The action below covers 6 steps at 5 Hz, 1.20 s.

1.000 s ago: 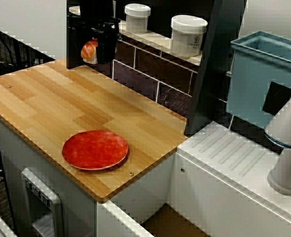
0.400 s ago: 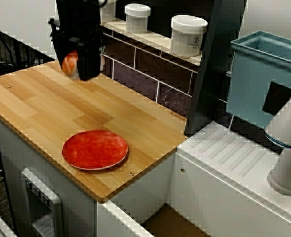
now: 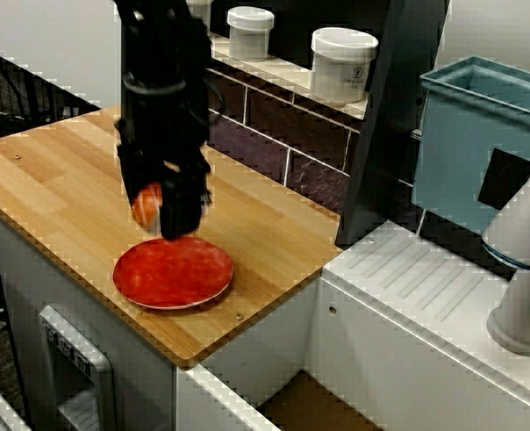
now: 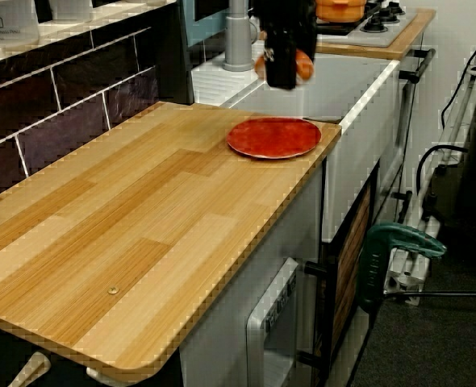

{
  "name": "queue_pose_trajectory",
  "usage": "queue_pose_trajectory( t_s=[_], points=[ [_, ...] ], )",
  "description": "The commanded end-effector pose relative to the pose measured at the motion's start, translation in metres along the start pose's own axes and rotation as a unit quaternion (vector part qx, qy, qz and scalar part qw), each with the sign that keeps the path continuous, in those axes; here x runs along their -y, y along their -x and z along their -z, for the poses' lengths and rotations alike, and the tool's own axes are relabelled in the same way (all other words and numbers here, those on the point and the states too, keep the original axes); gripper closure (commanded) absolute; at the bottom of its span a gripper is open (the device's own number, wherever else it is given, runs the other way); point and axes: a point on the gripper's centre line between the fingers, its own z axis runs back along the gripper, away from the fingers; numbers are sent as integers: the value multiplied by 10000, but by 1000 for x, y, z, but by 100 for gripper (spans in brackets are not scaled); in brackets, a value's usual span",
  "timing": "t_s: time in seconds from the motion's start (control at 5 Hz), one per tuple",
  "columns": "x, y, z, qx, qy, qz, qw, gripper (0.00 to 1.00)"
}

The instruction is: Put the object on the plate

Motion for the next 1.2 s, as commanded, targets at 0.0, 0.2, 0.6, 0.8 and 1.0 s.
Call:
queue_pose_trajectory(
  t_s=[0.0, 0.2, 0.6, 0.8, 1.0],
  points=[
    [20, -7, 40, -17, -439, 184, 9989, 100],
    [17, -12, 44, -102, -455, 164, 9988, 100],
    [-4, -12, 28, -149, -348, 82, 9993, 100],
    [-11, -6, 31, -204, -358, 101, 9991, 100],
    [-11, 0, 41, -190, -418, 105, 9989, 100]
  ],
)
